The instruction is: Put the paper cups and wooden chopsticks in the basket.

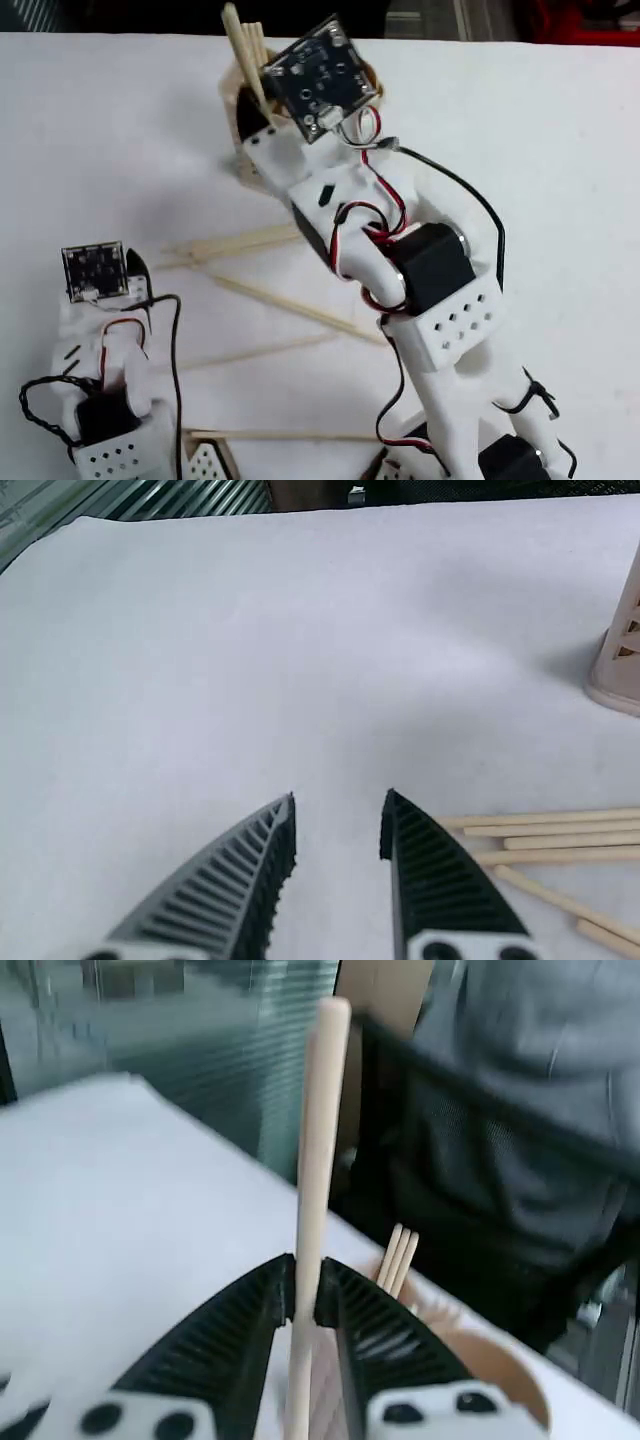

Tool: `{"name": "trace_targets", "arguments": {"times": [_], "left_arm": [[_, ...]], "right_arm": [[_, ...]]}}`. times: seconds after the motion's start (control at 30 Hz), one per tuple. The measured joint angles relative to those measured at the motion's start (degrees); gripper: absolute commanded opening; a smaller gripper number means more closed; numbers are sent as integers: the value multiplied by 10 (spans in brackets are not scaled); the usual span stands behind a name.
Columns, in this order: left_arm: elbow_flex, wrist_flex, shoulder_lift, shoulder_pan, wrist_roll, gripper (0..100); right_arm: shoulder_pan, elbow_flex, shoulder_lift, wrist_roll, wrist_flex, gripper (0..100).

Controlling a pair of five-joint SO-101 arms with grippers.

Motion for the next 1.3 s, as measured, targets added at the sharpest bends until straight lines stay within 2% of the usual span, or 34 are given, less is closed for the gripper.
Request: {"name": "trace_targets", "arguments": {"times": [0.33,0.53,0.93,1.13,1.3], "left_arm": [[0,0,0,0,0,151],[0,0,0,0,0,151],[0,0,0,0,0,151],[0,0,0,0,0,151],[0,0,0,0,0,151]], "right_arm": [[12,-37,113,0,-226,18],[48,-70,217,0,-292,18],[62,-79,309,0,-286,25],[62,-85,312,0,-194,189],[62,-123,276,0,-71,159]]}}
